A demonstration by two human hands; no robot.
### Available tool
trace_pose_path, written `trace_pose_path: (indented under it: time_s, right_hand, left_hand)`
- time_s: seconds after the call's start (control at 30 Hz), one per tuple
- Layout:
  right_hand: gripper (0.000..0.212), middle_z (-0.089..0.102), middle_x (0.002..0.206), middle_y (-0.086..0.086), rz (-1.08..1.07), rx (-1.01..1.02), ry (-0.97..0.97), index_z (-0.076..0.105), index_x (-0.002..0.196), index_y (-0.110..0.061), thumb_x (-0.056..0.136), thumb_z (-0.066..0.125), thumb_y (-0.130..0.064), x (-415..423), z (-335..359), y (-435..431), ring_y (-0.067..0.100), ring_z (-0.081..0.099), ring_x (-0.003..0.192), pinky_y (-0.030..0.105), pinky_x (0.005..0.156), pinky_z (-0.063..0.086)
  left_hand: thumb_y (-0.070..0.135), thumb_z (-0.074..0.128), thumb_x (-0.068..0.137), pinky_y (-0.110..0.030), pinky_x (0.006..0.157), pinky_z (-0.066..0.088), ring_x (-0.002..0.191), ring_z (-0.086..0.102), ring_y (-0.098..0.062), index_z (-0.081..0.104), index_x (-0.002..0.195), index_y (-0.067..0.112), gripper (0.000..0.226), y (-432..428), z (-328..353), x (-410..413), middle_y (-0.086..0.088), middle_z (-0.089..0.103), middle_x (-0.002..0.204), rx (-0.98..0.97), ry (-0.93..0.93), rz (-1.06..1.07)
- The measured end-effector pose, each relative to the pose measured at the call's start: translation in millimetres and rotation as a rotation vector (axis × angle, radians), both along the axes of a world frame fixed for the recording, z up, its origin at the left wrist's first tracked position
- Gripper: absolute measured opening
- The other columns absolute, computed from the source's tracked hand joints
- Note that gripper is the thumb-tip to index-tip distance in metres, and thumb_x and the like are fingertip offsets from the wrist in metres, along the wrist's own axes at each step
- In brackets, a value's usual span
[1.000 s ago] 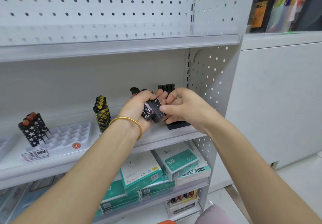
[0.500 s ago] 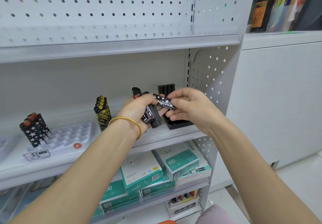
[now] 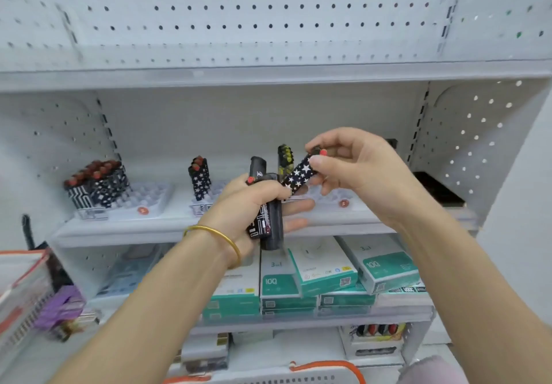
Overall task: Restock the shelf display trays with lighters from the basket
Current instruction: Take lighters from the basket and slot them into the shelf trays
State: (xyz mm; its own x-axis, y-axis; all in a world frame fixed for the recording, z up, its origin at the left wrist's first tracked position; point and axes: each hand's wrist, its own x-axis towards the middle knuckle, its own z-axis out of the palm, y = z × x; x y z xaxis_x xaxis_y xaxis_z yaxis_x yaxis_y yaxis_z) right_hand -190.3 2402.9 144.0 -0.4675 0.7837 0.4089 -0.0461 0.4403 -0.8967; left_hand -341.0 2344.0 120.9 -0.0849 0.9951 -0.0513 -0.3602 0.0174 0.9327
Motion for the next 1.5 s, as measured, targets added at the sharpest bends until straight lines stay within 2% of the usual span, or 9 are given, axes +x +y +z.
trace_pose_path:
  time_s: [0.17, 0.27, 0.47, 1.0, 1.1, 1.17, 1.27, 1.37, 1.5]
  right_hand:
    - [0.02, 0.058, 0.07, 0.005, 0.038, -0.005, -0.041, 0.06, 0.097, -0.008, 0.086, 0.056, 0.008, -59.0, -3.0, -11.1, 0.01, 0.059, 0.051, 0.02, 0.049, 0.05]
    - [0.026, 0.055, 0.076, 0.005, 0.02, 0.023, -0.12, 0.058, 0.097, -0.012, 0.086, 0.053, 0.011, -94.3, -6.2, -5.2, 0.014, 0.06, 0.054, 0.024, 0.053, 0.053]
    - [0.026, 0.055, 0.087, 0.008, -0.043, 0.156, -0.283, 0.056, 0.098, -0.013, 0.083, 0.056, 0.008, -141.3, -12.5, 11.6, 0.022, 0.054, 0.073, 0.04, 0.066, 0.052]
    - [0.022, 0.046, 0.089, 0.001, -0.114, 0.564, -0.518, 0.07, 0.101, -0.016, 0.083, 0.065, -0.005, -164.5, -15.9, 18.9, 0.012, 0.046, 0.073, 0.003, 0.061, 0.032]
    - [0.024, 0.046, 0.09, 0.0, -0.12, 0.596, -0.558, 0.071, 0.104, -0.019, 0.084, 0.064, -0.008, -168.1, -18.7, 18.5, 0.015, 0.049, 0.079, 0.019, 0.072, 0.042]
    - [0.028, 0.047, 0.093, 0.0, -0.152, 0.588, -0.586, 0.069, 0.109, -0.023, 0.086, 0.061, -0.01, -166.9, -19.5, 14.9, 0.015, 0.049, 0.082, 0.027, 0.079, 0.044]
    - [0.028, 0.051, 0.089, 0.0, -0.184, 0.501, -0.46, 0.067, 0.113, -0.023, 0.088, 0.059, -0.012, -157.1, -15.1, 3.0, 0.007, 0.049, 0.071, 0.017, 0.068, 0.041]
    - [0.017, 0.059, 0.075, 0.002, 0.041, 0.21, -0.349, 0.07, 0.1, -0.008, 0.09, 0.059, -0.018, -144.6, -8.7, -15.8, 0.002, 0.05, 0.049, 0.013, 0.042, 0.038]
    - [0.013, 0.064, 0.07, 0.007, 0.236, 0.125, -0.406, 0.069, 0.09, -0.003, 0.087, 0.064, -0.015, -136.3, -8.7, -24.8, 0.006, 0.053, 0.054, 0.019, 0.044, 0.039]
  left_hand:
    - [-0.006, 0.061, 0.081, -0.025, 0.044, 0.051, 0.047, 0.059, -0.016, 0.052, 0.085, 0.002, 0.012, -38.5, -9.3, -53.5, -0.016, 0.061, 0.068, -0.044, 0.114, 0.176]
    - [-0.005, 0.057, 0.083, -0.022, 0.041, 0.043, 0.046, 0.049, -0.015, 0.048, 0.085, 0.002, 0.011, -50.4, -14.9, -83.7, -0.009, 0.051, 0.059, -0.061, 0.058, 0.226]
    - [-0.007, 0.051, 0.085, -0.024, 0.044, 0.047, 0.053, 0.054, -0.017, 0.049, 0.094, 0.0, 0.011, -61.6, -19.1, -112.2, -0.012, 0.054, 0.065, -0.041, -0.059, 0.241]
    - [-0.009, 0.055, 0.084, -0.025, 0.049, 0.054, 0.053, 0.063, -0.016, 0.05, 0.102, -0.001, 0.02, -61.3, -21.6, -114.6, -0.017, 0.059, 0.075, 0.0, -0.024, 0.245]
    - [-0.009, 0.056, 0.083, -0.026, 0.052, 0.056, 0.059, 0.067, -0.016, 0.051, 0.095, 0.0, 0.016, -62.1, -20.4, -111.3, -0.015, 0.06, 0.076, 0.019, -0.016, 0.23]
    - [-0.009, 0.057, 0.083, -0.026, 0.053, 0.056, 0.062, 0.069, -0.016, 0.052, 0.096, 0.0, 0.017, -62.5, -20.2, -109.8, -0.014, 0.062, 0.076, 0.027, -0.007, 0.226]
    - [-0.009, 0.058, 0.082, -0.025, 0.053, 0.056, 0.06, 0.068, -0.016, 0.053, 0.1, -0.002, 0.02, -63.0, -20.2, -107.6, -0.015, 0.062, 0.077, 0.031, 0.007, 0.22]
    - [-0.009, 0.057, 0.083, -0.024, 0.051, 0.054, 0.056, 0.065, -0.016, 0.054, 0.104, -0.003, 0.022, -61.0, -18.2, -103.4, -0.014, 0.063, 0.075, 0.037, 0.04, 0.203]
    - [-0.008, 0.053, 0.086, -0.026, 0.052, 0.055, 0.058, 0.065, -0.014, 0.056, 0.1, 0.0, 0.016, -56.8, -16.6, -95.2, -0.011, 0.065, 0.072, 0.065, 0.057, 0.163]
